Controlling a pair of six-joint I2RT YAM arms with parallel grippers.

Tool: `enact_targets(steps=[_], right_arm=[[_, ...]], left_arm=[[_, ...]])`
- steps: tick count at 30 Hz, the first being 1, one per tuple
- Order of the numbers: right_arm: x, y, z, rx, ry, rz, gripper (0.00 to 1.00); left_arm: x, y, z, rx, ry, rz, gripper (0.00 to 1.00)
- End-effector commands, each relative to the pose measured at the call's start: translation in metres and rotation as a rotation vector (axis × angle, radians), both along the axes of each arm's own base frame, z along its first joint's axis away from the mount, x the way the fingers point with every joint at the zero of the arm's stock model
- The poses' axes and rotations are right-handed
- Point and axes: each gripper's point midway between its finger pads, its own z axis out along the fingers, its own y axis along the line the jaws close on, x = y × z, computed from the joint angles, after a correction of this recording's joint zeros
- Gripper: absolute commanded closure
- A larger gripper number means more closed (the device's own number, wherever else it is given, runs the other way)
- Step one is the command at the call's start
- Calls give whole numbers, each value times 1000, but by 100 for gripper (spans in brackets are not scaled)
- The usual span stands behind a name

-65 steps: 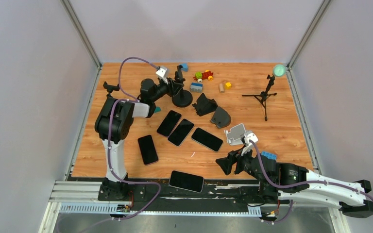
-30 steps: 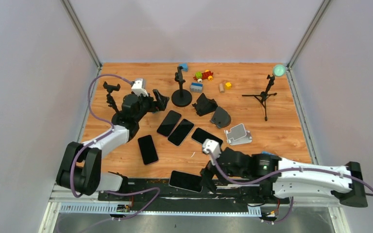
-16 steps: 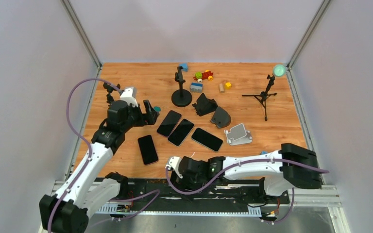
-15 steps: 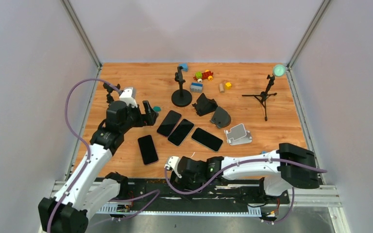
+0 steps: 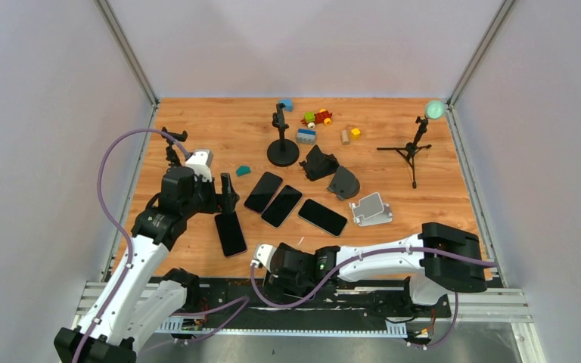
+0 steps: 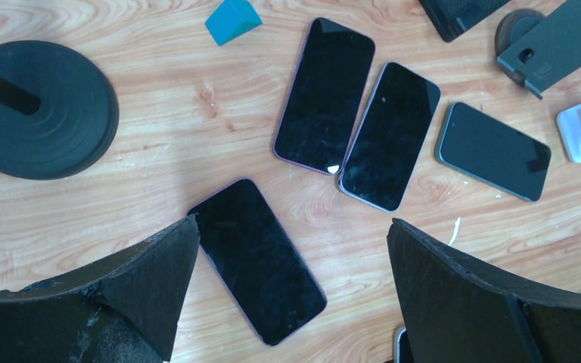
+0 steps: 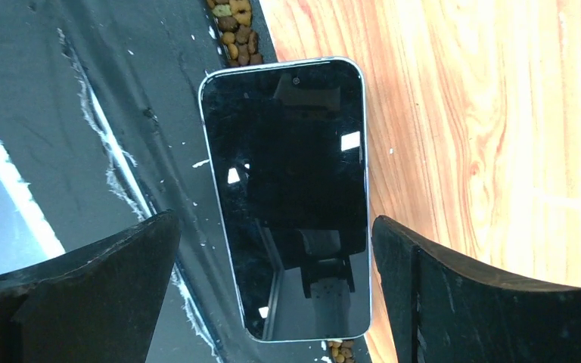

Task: Remove the phone from the phone stand
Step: Move the phone to the center of the board.

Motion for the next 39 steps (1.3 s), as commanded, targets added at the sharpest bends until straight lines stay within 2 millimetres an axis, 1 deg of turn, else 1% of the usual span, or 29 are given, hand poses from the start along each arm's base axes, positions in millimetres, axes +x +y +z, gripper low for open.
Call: enact_targets(steps=[1, 4, 7, 9, 10, 14, 16, 19, 21, 23, 28, 31, 35, 39], right_arm=[[6, 9, -4, -18, -52, 60, 0], [1, 7, -14, -48, -26, 104, 0], [-1, 8, -17, -60, -11, 118, 0], [-2, 8, -19, -64, -6, 119, 3], [-1, 7, -19, -64, -6, 114, 5], [2, 5, -20, -73, -16, 83, 30], [5, 4, -19, -73, -28, 62, 39], [10, 4, -12, -56, -42, 39, 47], [15, 4, -7, -42, -51, 20, 51], [25, 4, 0, -23, -58, -19, 53], [57, 0, 14, 38, -28, -160, 58], [79, -5, 20, 68, -16, -241, 58], [108, -21, 13, 30, -17, -338, 59], [130, -34, 2, -14, -24, -395, 59]], left_arm=[[-5, 2, 15, 29, -34, -42, 0], [-7, -3, 19, 6, -54, -66, 0], [-7, -3, 19, 3, -66, -64, 0], [-7, -2, 19, 6, -63, -62, 0], [-7, -2, 19, 9, -61, -61, 0], [-6, 0, 16, 15, -54, -52, 0], [-6, 0, 14, 21, -48, -46, 0], [-5, 1, 13, 24, -42, -44, 0], [-5, 1, 12, 26, -39, -42, 0], [-5, 2, 11, 29, -35, -41, 0], [-4, 4, 11, 34, -34, -26, 0], [-4, 7, 12, 36, -42, -10, 0], [-5, 9, 14, 38, -56, 3, 0], [-5, 9, 14, 35, -58, 3, 0]])
